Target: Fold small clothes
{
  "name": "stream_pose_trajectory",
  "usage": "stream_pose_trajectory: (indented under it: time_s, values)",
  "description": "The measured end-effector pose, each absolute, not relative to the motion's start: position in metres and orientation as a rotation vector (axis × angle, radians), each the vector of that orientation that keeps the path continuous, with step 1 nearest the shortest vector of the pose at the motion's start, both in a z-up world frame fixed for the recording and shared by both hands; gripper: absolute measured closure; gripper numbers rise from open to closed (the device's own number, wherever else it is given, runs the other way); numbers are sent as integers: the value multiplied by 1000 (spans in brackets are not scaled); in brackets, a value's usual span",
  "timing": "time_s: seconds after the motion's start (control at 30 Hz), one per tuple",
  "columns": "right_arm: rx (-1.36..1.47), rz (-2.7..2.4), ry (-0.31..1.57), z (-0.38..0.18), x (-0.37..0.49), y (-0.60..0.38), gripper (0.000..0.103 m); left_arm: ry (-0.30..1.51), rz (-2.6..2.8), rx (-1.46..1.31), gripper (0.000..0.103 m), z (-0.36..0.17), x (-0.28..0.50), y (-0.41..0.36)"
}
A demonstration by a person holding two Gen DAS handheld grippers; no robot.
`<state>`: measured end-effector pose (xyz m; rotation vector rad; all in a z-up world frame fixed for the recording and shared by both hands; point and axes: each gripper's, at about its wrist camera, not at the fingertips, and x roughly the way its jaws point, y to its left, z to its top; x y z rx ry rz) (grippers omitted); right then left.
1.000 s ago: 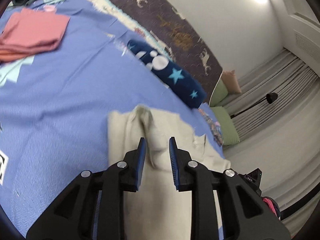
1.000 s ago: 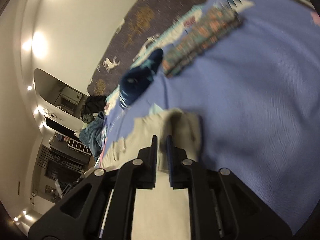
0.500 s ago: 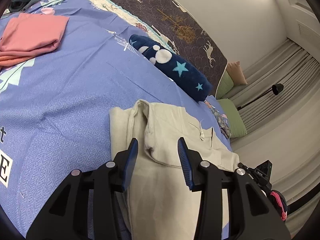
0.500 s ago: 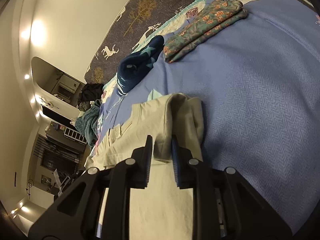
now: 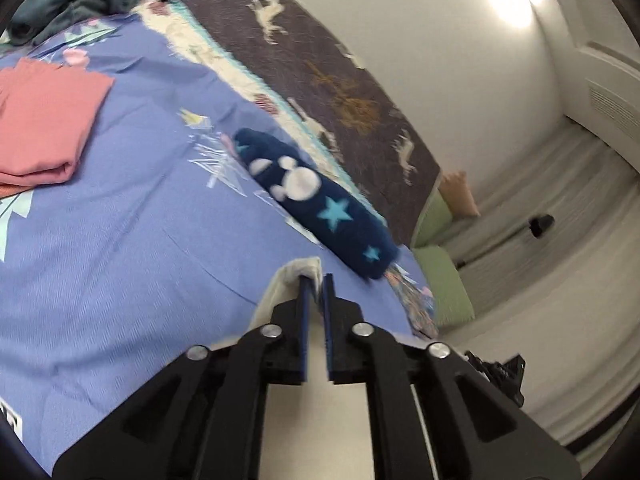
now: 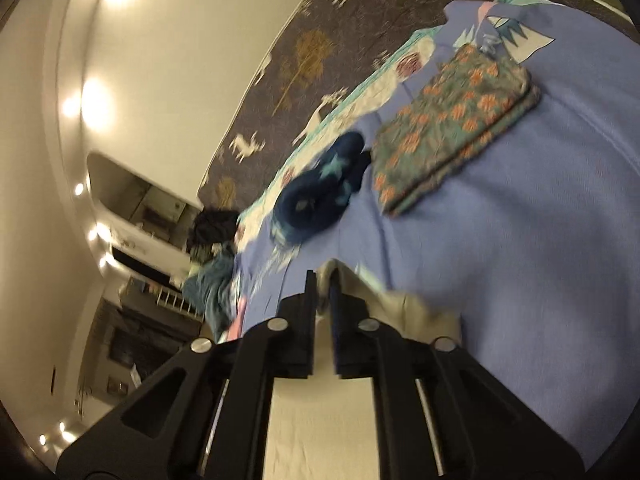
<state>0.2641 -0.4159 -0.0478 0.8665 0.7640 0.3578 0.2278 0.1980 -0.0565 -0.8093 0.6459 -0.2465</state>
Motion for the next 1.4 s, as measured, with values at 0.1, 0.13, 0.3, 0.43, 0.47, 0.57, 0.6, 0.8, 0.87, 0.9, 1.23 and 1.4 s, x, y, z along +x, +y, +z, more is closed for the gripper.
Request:
stream_pose_trajectory:
  time_s: [0.1, 0.13, 0.3, 0.43, 0.47, 0.57, 0.6, 0.8, 0.87, 0.9, 1.23, 1.4]
  values:
    - [782, 307, 796, -56, 269, -413, 73, 726, -193, -803, 73, -75, 239, 203]
    - [742, 331, 796, -57, 264, -409, 72, 736, -211, -798, 72, -78, 237, 203]
    - [577, 290, 862, -70, 249, -408, 67, 816, -221, -722, 61, -90, 226, 194]
    - [610, 301, 888, -79, 236, -415, 67, 808, -231, -636, 57, -84, 203, 182]
    - [603, 307, 891, -79, 230, -415, 67, 806, -241, -608, 54, -81, 196, 176]
    - [581, 317, 901, -79, 214, -417, 67, 802, -288, -506, 53, -66, 180, 152]
    - [584, 325, 899, -79, 206, -418, 67, 803, -310, -479, 52, -61, 176, 140]
    - [571, 336, 871, -77, 182, -433, 67, 856, -568, -317, 48, -44, 157, 35]
    - [584, 340, 871, -79, 180, -439, 67, 888, -676, -265, 45, -46, 151, -11]
    - [589, 347, 874, -80, 180, -442, 68, 907, -727, -249, 45, -48, 148, -31]
    - [349, 470, 981, -84, 212, -421, 87, 1047, -1068, -63, 45, -69, 117, -202]
    - [290, 584, 1013, -90, 235, -405, 68, 1129, -1119, 11, 45, -89, 100, -238]
